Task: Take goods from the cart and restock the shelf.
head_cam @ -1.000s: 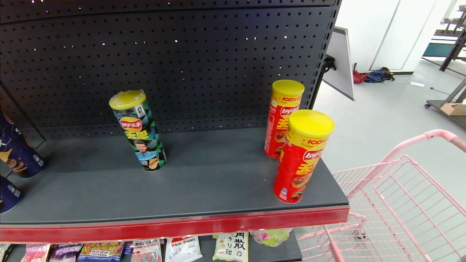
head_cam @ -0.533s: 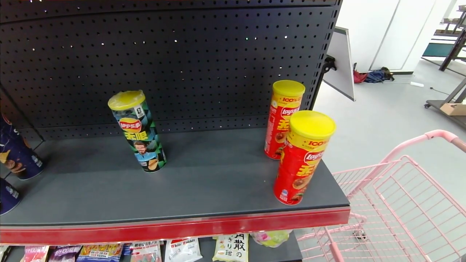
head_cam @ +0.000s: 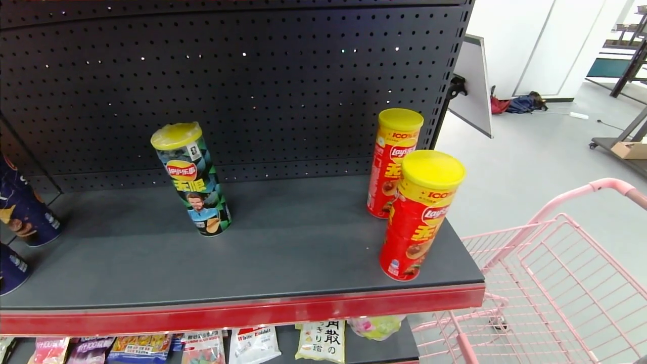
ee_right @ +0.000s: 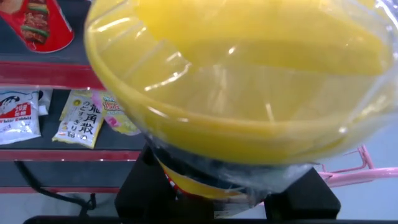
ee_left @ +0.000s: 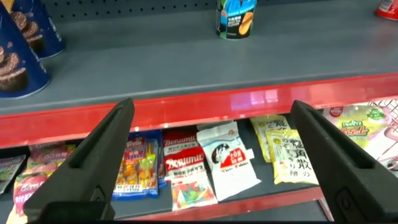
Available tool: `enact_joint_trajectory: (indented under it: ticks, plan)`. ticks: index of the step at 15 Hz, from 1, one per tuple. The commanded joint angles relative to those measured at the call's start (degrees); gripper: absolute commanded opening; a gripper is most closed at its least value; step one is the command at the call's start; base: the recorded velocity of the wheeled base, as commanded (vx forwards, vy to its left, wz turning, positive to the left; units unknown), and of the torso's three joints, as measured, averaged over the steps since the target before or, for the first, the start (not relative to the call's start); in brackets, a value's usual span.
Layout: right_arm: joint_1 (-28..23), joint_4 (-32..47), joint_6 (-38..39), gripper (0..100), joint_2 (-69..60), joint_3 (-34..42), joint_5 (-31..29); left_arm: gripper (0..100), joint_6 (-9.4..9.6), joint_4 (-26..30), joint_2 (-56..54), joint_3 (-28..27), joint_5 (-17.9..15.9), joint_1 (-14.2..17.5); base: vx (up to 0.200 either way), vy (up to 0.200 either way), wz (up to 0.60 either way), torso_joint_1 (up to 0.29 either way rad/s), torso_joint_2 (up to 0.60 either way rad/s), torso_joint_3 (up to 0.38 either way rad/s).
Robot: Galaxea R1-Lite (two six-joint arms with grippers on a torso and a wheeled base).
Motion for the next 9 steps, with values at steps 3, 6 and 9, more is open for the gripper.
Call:
enact_joint_trajectory:
  ticks: [3, 6, 9]
  plan:
    - [0.0, 0.1, 0.0, 0, -0.7, 0.5, 0.0, 100, 0.04, 0.0, 0.0, 0.0, 0.0, 0.0, -0.133, 0.000, 0.00, -0.002, 0.00, 0.000]
    - [0.0, 0.1, 0.0, 0, -1.9, 1.2, 0.0, 100, 0.04, 0.0, 0.0, 0.0, 0.0, 0.0, 0.000, 0.067, 0.00, 0.001, 0.00, 0.002]
    - [0.0, 0.1, 0.0, 0, -2.1, 1.2, 0.0, 100, 0.04, 0.0, 0.0, 0.0, -0.1, -0.1, 0.000, 0.200, 0.00, 0.007, 0.00, 0.002]
